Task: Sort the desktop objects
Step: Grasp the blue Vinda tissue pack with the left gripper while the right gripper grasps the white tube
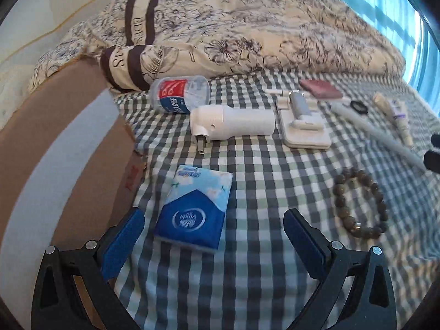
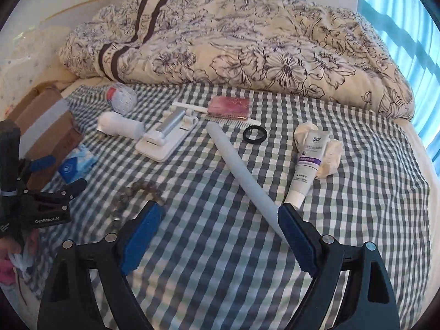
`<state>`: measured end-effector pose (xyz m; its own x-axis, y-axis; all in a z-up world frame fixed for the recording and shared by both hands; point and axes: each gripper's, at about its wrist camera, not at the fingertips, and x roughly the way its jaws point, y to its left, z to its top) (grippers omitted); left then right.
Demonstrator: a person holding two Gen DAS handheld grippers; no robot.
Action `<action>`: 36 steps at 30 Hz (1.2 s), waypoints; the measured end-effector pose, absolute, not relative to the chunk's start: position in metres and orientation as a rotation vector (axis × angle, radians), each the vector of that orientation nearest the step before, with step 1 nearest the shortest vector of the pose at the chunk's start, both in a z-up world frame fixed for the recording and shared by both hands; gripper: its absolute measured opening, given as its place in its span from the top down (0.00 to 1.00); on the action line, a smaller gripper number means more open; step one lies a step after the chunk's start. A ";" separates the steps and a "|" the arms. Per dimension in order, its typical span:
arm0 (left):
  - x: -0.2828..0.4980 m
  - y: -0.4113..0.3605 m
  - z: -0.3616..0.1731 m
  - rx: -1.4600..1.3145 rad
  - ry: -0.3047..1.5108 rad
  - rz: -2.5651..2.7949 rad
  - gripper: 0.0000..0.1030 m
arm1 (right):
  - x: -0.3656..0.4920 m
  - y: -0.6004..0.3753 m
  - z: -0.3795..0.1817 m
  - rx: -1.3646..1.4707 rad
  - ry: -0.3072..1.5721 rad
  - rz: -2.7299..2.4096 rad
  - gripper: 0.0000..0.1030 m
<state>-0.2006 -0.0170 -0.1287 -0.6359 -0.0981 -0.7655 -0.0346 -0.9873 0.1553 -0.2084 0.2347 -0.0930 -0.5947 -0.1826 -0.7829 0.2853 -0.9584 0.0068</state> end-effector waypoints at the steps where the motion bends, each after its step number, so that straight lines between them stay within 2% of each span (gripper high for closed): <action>1: -0.205 -0.017 -0.133 1.331 -0.253 -2.794 0.00 | -0.212 0.235 -0.096 1.260 0.173 -2.581 0.15; 6: -0.221 -0.020 -0.149 1.383 -0.221 -2.790 0.00 | -0.231 0.234 -0.110 1.311 0.214 -2.568 0.22; 12: -0.231 -0.029 -0.155 1.463 -0.092 -2.799 0.00 | -0.253 0.230 -0.120 1.340 0.244 -2.568 0.23; 15: -0.231 -0.030 -0.155 1.480 -0.070 -2.808 0.04 | -0.261 0.226 -0.131 1.382 0.308 -2.579 0.23; 17: -0.231 -0.032 -0.155 1.482 -0.054 -2.814 0.09 | -0.265 0.227 -0.140 1.422 0.301 -2.565 0.24; 18: -0.229 -0.032 -0.154 1.475 -0.055 -2.814 0.11 | -0.267 0.229 -0.144 1.439 0.288 -2.555 0.29; 19: -0.228 -0.031 -0.153 1.465 -0.063 -2.811 0.18 | -0.267 0.230 -0.146 1.442 0.280 -2.552 0.29; 20: -0.227 -0.029 -0.152 1.461 -0.073 -2.810 0.28 | -0.267 0.231 -0.147 1.437 0.271 -2.554 0.29; 21: -0.227 -0.027 -0.151 1.458 -0.083 -2.814 0.36 | -0.267 0.233 -0.147 1.438 0.261 -2.558 0.32; 22: -0.227 -0.024 -0.149 1.457 -0.098 -2.817 0.50 | -0.268 0.235 -0.147 1.445 0.255 -2.569 0.36; 23: -0.226 -0.021 -0.146 1.456 -0.117 -2.814 0.50 | -0.268 0.238 -0.146 1.457 0.251 -2.587 0.51; 24: -0.226 -0.019 -0.145 1.456 -0.132 -2.806 0.50 | -0.269 0.242 -0.144 1.469 0.240 -2.602 0.72; 27: -0.223 -0.016 -0.140 1.445 -0.135 -2.798 0.52 | -0.266 0.258 -0.136 1.454 0.089 -2.594 0.90; 36: -0.200 -0.003 -0.111 1.381 -0.185 -2.799 0.54 | -0.229 0.271 -0.099 1.377 0.003 -2.625 0.90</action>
<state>-0.2001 -0.0028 -0.1110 -0.6096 -0.0661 -0.7899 -0.0387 -0.9928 0.1129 -0.2291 0.2706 -0.0992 -0.5562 -0.1554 -0.8164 0.1570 -0.9843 0.0804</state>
